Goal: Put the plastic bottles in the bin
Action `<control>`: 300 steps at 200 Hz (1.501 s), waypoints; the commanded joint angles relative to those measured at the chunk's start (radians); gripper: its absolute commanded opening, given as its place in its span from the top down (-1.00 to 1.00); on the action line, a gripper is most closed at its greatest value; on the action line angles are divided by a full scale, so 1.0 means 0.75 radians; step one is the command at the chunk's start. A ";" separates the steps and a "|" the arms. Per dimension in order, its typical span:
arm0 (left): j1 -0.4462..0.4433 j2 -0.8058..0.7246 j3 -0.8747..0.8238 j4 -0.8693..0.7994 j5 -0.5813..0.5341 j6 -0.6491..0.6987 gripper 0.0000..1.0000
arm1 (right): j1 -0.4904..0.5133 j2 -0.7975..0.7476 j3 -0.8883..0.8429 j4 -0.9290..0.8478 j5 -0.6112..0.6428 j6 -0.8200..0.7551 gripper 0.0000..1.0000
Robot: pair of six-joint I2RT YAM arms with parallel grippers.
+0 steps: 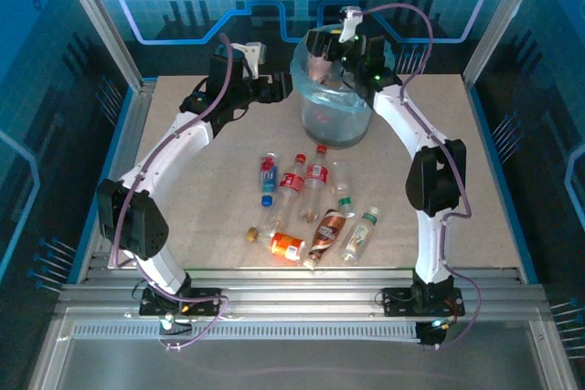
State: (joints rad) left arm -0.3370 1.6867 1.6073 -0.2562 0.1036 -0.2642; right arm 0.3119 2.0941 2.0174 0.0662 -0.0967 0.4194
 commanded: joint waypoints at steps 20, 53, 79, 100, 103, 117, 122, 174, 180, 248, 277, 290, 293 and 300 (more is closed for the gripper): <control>0.011 -0.032 0.001 0.037 0.011 -0.012 -0.70 | 0.013 -0.015 0.189 -0.212 0.043 -0.011 -0.26; 0.010 -0.032 0.001 0.040 0.027 -0.015 -0.70 | 0.008 0.150 0.414 -0.404 -0.057 0.007 -0.02; 0.013 -0.038 -0.047 0.088 0.029 0.014 -0.72 | -0.001 0.301 0.616 -0.571 -0.154 0.026 0.09; 0.016 -0.038 -0.052 0.084 0.032 0.013 -0.72 | -0.008 0.418 0.769 -0.739 -0.180 0.034 0.15; 0.016 -0.038 -0.053 0.083 0.032 0.013 -0.72 | -0.009 0.427 0.778 -0.752 -0.186 0.036 0.15; 0.018 -0.037 -0.053 0.088 0.032 0.015 -0.72 | -0.013 0.436 0.783 -0.776 -0.209 0.046 0.20; 0.018 -0.036 -0.053 0.090 0.035 0.014 -0.72 | -0.015 0.436 0.783 -0.784 -0.210 0.048 0.22; 0.026 -0.027 -0.043 0.094 0.048 0.004 -0.72 | -0.013 0.422 0.787 -0.824 -0.230 0.020 0.22; 0.027 -0.028 -0.043 0.092 0.047 0.002 -0.72 | -0.013 0.421 0.791 -0.822 -0.232 0.019 0.22; 0.030 -0.061 0.071 -0.028 0.027 -0.002 -0.69 | -0.002 0.350 1.001 -0.816 -0.200 0.064 -0.04; 0.028 -0.141 0.061 -0.104 -0.005 -0.006 -0.68 | 0.036 0.208 0.982 -0.876 -0.125 0.011 -0.16; 0.028 -0.184 0.033 -0.151 -0.022 -0.009 -0.67 | 0.063 0.133 0.945 -0.935 -0.093 -0.039 -0.20; 0.028 -0.194 0.026 -0.163 -0.027 -0.010 -0.67 | 0.069 0.114 0.934 -0.949 -0.086 -0.050 -0.21; 0.028 -0.220 0.006 -0.188 -0.032 -0.011 -0.67 | 0.088 0.068 0.896 -0.980 -0.069 -0.076 -0.22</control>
State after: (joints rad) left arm -0.3233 1.6157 1.6226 -0.3145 0.1051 -0.2634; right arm 0.3279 2.2978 2.7186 -0.5919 -0.2008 0.4328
